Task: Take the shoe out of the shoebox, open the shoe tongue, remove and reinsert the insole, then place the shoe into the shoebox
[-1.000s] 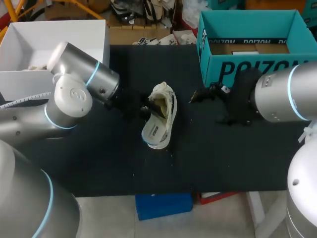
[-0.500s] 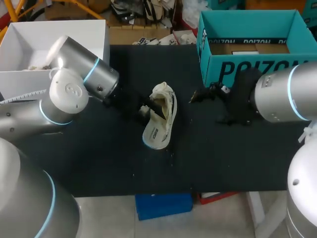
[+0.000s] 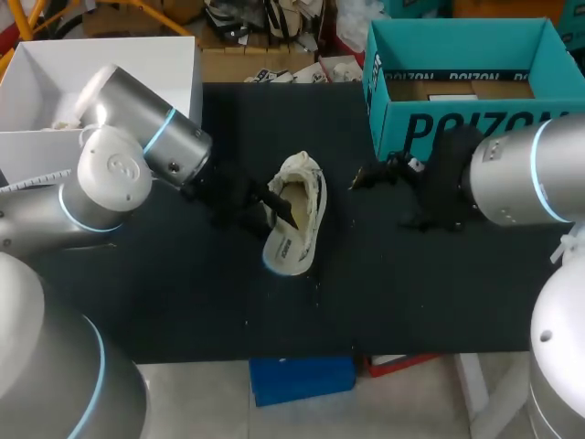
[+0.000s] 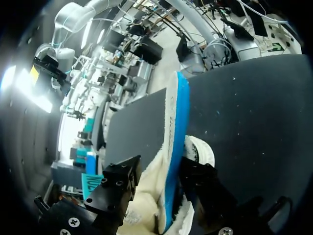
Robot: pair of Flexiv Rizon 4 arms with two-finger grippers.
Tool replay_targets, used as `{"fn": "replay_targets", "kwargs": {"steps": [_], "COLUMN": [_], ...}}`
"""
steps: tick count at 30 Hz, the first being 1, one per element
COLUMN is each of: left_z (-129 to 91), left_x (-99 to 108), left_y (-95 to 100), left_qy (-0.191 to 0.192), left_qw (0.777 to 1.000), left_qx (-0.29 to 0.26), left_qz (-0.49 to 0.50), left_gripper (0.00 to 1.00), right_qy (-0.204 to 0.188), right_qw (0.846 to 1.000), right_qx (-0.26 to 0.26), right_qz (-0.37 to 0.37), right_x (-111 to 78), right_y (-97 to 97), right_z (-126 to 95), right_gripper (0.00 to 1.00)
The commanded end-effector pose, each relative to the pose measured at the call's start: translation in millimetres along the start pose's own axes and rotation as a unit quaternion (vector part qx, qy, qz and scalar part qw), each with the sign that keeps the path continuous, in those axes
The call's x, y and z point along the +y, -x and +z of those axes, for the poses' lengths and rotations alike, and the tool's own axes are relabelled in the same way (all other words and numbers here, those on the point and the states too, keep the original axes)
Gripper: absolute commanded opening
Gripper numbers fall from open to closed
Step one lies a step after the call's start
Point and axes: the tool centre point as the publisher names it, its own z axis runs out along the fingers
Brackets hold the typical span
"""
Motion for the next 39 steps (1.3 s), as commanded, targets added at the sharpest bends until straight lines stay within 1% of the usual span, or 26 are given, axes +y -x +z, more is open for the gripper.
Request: {"fn": "replay_targets", "kwargs": {"steps": [1,2,3,4,5,13,19,32,39], "left_z": [-2,-3,-3,-3,-3,0,3,8,11], "left_x": [-4,-5,-6,-7,-7,-6,-1,20,30], "left_y": [1.8,2.1,2.4,2.6,2.7,3.3,4.8,10.1,7.7], "left_qy": [0.000,-0.003,-0.004,-0.005,-0.007,-0.007,0.004,0.033,0.044], "left_qw": [1.000,1.000,1.000,1.000,1.000,1.000,1.000,0.999,0.999], "left_qx": [0.005,0.005,0.006,0.007,0.008,0.009,0.007,-0.005,-0.001], "left_qz": [0.003,0.005,0.007,0.009,0.011,0.014,0.016,0.020,0.020], "left_gripper": [0.46,0.45,0.41,0.24,0.00,0.00,0.00,0.00,0.00], "right_qy": [0.002,0.002,0.002,0.002,0.002,0.002,0.002,0.002,0.002], "right_qw": [1.000,1.000,1.000,1.000,1.000,1.000,1.000,1.000,1.000], "right_qx": [-0.002,-0.002,-0.002,-0.002,-0.002,-0.002,-0.002,-0.002,-0.002], "right_qz": [0.000,0.000,0.000,0.000,0.000,0.000,0.000,0.000,0.000], "right_x": [-1.3,-1.3,-1.3,-1.3,-1.3,-1.3,-1.3,-1.3,-1.3], "right_y": [-1.1,-1.1,-1.1,-1.1,-1.1,-1.1,-1.1,-1.1,-1.1], "right_z": [0,0,0,0,0,0,0,0,0], "right_gripper": [1.00,1.00,1.00,1.00,1.00,1.00,1.00,1.00,1.00]}}
